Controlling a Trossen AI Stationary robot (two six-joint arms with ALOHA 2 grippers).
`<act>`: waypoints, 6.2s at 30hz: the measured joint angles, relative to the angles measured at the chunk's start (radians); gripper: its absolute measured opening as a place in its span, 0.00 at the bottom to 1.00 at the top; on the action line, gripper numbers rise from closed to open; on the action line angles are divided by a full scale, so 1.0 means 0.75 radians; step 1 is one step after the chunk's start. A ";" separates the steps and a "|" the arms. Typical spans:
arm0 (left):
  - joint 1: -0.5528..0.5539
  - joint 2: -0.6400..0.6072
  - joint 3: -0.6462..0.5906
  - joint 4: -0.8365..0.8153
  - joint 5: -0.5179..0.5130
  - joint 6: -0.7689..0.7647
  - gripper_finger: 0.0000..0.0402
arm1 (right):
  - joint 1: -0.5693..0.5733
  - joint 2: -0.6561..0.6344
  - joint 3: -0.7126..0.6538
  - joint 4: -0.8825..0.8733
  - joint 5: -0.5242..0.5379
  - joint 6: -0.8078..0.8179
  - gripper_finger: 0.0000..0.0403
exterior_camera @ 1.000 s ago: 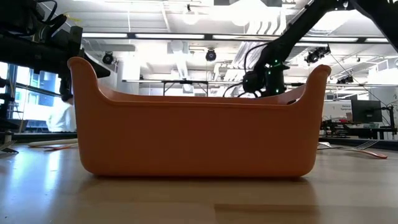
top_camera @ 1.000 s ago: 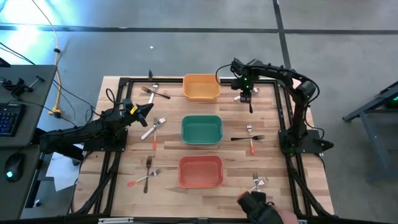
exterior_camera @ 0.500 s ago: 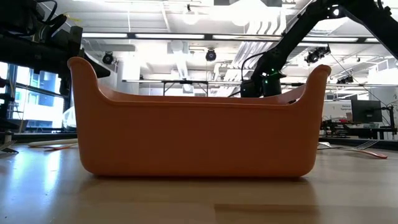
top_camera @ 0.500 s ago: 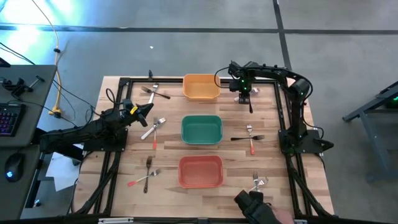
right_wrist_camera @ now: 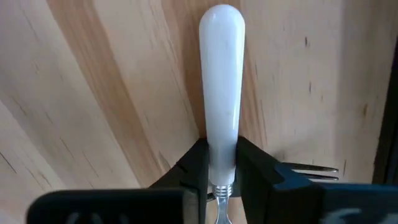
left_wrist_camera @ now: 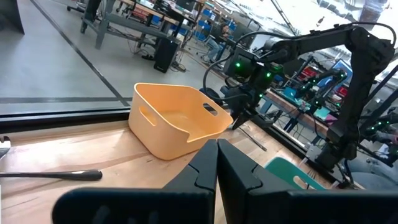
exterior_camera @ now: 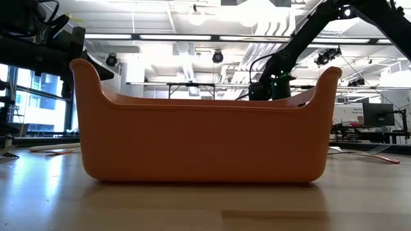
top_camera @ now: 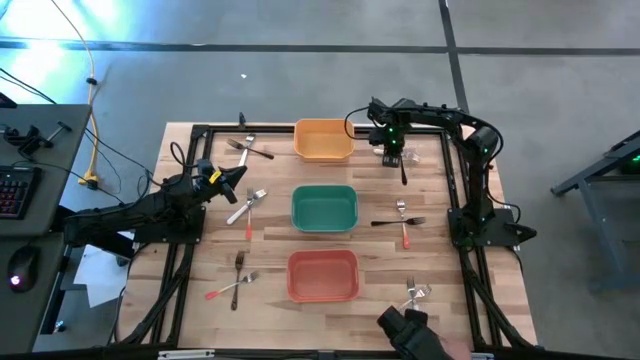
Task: Sort silverware by color (type)
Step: Put the white fork into the orange bin, then put the orange fork into the yellow bin
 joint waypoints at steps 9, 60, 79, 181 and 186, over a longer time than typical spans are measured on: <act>0.000 0.000 0.000 0.000 0.000 0.009 0.00 | 0.000 0.012 0.083 -0.139 -0.015 0.130 0.07; 0.000 0.001 0.000 0.000 0.008 0.290 0.00 | 1.370 0.105 0.712 -0.015 -0.466 1.940 0.07; 0.000 0.000 0.000 -0.001 0.010 0.343 0.00 | 1.397 0.281 0.712 0.028 -0.479 1.586 0.08; -1.134 1.119 0.687 -0.882 0.508 -0.936 0.13 | 0.620 -1.096 -0.608 0.851 -0.381 0.744 0.00; -1.368 1.234 0.687 -0.814 0.506 -1.162 0.18 | 0.620 -1.096 -0.608 0.851 -0.380 0.732 0.00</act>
